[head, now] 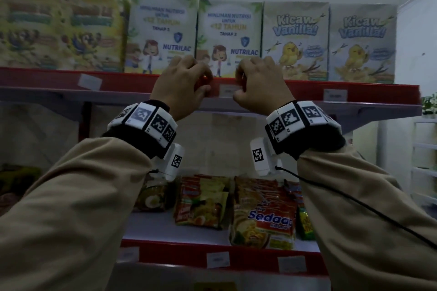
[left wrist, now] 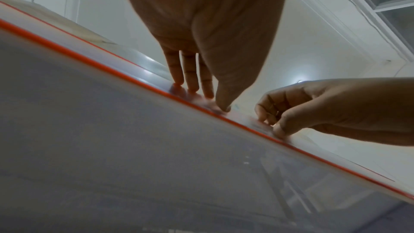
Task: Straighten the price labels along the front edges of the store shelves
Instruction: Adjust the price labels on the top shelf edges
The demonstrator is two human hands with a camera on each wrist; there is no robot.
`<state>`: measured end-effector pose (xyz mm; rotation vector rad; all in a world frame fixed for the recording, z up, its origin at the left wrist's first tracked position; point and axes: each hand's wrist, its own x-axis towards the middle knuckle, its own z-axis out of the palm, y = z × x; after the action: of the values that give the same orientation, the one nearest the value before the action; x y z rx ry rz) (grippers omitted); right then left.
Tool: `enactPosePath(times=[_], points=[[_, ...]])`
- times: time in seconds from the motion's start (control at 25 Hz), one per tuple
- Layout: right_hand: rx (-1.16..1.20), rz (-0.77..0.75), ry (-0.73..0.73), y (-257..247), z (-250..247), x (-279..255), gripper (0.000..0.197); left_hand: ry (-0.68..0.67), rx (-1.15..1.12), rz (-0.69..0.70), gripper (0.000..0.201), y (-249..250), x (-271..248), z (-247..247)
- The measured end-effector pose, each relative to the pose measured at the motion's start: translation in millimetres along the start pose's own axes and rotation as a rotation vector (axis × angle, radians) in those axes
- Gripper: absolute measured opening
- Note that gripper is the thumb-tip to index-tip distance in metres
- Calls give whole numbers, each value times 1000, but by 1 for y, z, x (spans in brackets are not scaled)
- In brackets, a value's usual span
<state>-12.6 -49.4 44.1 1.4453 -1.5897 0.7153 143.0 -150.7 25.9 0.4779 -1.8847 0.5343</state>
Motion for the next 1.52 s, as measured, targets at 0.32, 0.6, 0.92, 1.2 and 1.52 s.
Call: enactPosePath(times=[0.32, 0.6, 0.92, 1.2, 1.52], points=[[49, 4, 107, -20, 13, 2, 27, -14, -1, 83, 35, -18, 0, 1], [-10, -39, 69, -20, 11, 1, 23, 32, -51, 57, 28, -17, -3, 6], [453, 89, 38, -16, -9, 15, 8, 3, -275, -55, 22, -18, -1, 3], [1189, 235, 216, -47, 7, 3, 32, 101, -461, -70, 31, -21, 3, 3], [703, 148, 254, -50, 18, 4, 11, 106, -396, -33, 19, -28, 2, 6]])
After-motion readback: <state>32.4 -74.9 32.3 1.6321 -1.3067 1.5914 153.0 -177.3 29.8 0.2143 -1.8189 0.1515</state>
